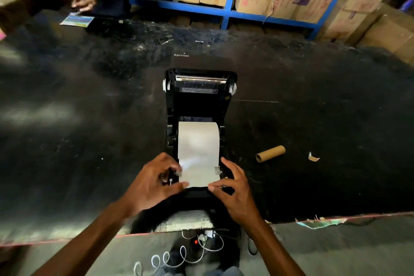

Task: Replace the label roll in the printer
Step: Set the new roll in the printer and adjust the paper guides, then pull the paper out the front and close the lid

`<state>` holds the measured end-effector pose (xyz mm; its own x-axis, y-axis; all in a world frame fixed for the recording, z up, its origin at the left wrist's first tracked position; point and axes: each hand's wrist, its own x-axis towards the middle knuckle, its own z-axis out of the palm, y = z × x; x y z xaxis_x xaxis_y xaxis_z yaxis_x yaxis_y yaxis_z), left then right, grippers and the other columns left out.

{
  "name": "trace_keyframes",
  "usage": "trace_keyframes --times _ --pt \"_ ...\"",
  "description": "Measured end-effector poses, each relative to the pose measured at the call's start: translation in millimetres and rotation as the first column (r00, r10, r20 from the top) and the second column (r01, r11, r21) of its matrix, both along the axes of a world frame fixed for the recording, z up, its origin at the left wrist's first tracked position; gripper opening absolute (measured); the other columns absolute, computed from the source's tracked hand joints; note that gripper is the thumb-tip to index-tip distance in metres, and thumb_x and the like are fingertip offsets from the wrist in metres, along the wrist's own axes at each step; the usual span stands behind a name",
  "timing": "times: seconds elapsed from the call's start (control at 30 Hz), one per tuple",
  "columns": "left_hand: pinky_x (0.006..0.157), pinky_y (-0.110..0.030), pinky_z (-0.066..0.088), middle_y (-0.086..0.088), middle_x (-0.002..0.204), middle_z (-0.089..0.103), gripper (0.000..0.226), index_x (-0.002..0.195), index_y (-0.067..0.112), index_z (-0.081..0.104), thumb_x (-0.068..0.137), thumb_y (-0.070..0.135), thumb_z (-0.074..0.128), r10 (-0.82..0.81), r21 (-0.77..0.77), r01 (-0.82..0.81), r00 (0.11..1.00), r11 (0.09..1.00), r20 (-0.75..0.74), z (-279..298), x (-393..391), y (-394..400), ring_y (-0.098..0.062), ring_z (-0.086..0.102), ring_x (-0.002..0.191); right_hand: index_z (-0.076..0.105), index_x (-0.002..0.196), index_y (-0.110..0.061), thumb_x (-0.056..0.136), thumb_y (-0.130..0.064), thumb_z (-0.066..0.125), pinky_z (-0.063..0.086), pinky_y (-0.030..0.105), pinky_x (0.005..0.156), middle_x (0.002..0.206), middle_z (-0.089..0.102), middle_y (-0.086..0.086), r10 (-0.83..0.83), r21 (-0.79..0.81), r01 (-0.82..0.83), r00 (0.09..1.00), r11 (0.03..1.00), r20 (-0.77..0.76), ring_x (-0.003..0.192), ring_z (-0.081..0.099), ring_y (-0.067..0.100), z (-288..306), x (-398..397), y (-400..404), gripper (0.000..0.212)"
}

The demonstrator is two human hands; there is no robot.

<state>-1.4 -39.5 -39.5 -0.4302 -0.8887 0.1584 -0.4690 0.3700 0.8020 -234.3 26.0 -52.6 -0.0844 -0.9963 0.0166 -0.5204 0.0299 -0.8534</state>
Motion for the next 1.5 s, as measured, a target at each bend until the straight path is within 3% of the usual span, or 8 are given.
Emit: trace_keyframes --times 0.07,0.13,0.3,0.57,0.87,1.27,1.4,1.5 --pt "0.071 -0.015 0.046 0.013 0.104 0.053 0.039 0.099 0.026 0.064 0.072 0.054 0.071 -0.121 -0.016 0.127 0.971 0.992 0.205 -1 2 10 0.0 0.057 0.085 0.075 0.074 -0.026 0.079 -0.027 0.072 0.019 0.034 0.113 0.146 0.034 -0.016 -0.002 -0.018 0.001 1.0 1.0 -0.01 0.138 0.021 0.002 0 0 2 0.006" --pt "0.07 -0.018 0.043 0.009 0.102 0.053 0.03 0.097 0.023 0.064 0.078 0.046 0.069 -0.104 -0.152 0.16 0.94 0.975 0.324 -2 -3 19 -0.007 0.058 0.085 0.074 0.071 -0.027 0.079 -0.028 0.072 0.015 0.029 0.112 0.149 0.031 -0.016 0.017 -0.037 -0.018 1.0 0.999 -0.014 0.139 0.016 0.0 -1 -1 5 0.008" --pt "0.059 -0.023 0.046 0.0 0.09 0.061 0.009 0.083 0.018 0.068 0.083 0.027 0.07 -0.03 -0.281 0.14 0.932 0.95 0.361 8 -12 36 -0.016 0.062 0.074 0.074 0.071 -0.024 0.079 -0.029 0.072 0.014 0.028 0.109 0.146 0.026 -0.022 0.06 -0.063 -0.064 0.997 0.996 -0.053 0.132 0.005 -0.018 -5 -4 14 0.01" --pt "0.06 -0.026 0.045 -0.009 0.093 0.064 0.012 0.086 0.011 0.071 0.089 0.018 0.062 0.066 -0.292 0.06 0.913 0.955 0.402 18 -13 81 -0.024 0.064 0.077 0.074 0.069 -0.021 0.078 -0.024 0.071 0.015 0.033 0.11 0.146 0.027 -0.018 0.093 -0.11 -0.106 0.989 0.988 -0.118 0.133 0.013 -0.003 3 1 35 0.01" --pt "0.064 -0.029 0.047 -0.006 0.096 0.064 0.012 0.09 0.011 0.07 0.09 0.02 0.062 0.162 -0.252 -0.074 0.922 0.965 0.352 12 -16 120 -0.022 0.064 0.077 0.075 0.073 -0.014 0.078 -0.025 0.072 0.017 0.032 0.11 0.151 0.033 -0.005 0.111 -0.142 -0.135 0.98 0.981 -0.168 0.133 0.015 0.001 0 -1 68 0.012" --pt "0.06 -0.027 0.051 0.003 0.086 0.063 0.004 0.081 0.013 0.071 0.081 0.018 0.072 0.195 -0.121 -0.171 0.956 0.978 0.22 9 -10 140 -0.008 0.062 0.068 0.075 0.073 -0.021 0.071 -0.031 0.076 0.015 0.028 0.11 0.145 0.035 -0.011 0.183 -0.136 -0.21 0.965 0.968 -0.187 0.135 0.02 0.004 -1 -7 79 0.011" --pt "0.066 -0.023 0.048 -0.006 0.095 0.068 0.017 0.102 0.006 0.069 0.089 0.016 0.064 0.344 -0.035 -0.343 0.933 0.939 0.102 15 -5 120 -0.016 0.066 0.079 0.076 0.08 -0.018 0.074 -0.024 0.077 0.028 0.048 0.111 0.13 0.058 0.005 0.095 -0.189 -0.115 0.99 0.975 -0.108 0.128 0.043 0.02 48 -28 35 0.009" --pt "0.079 -0.028 0.048 -0.004 0.101 0.066 0.03 0.116 0.003 0.063 0.093 0.022 0.057 0.434 0.114 -0.44 0.898 0.891 0.078 21 -3 98 -0.019 0.064 0.089 0.074 0.096 -0.014 0.078 -0.025 0.073 0.033 0.048 0.108 0.124 0.062 0.01 0.078 -0.269 -0.119 0.984 0.956 -0.157 0.121 0.051 0.023 94 -34 -16 0.021"
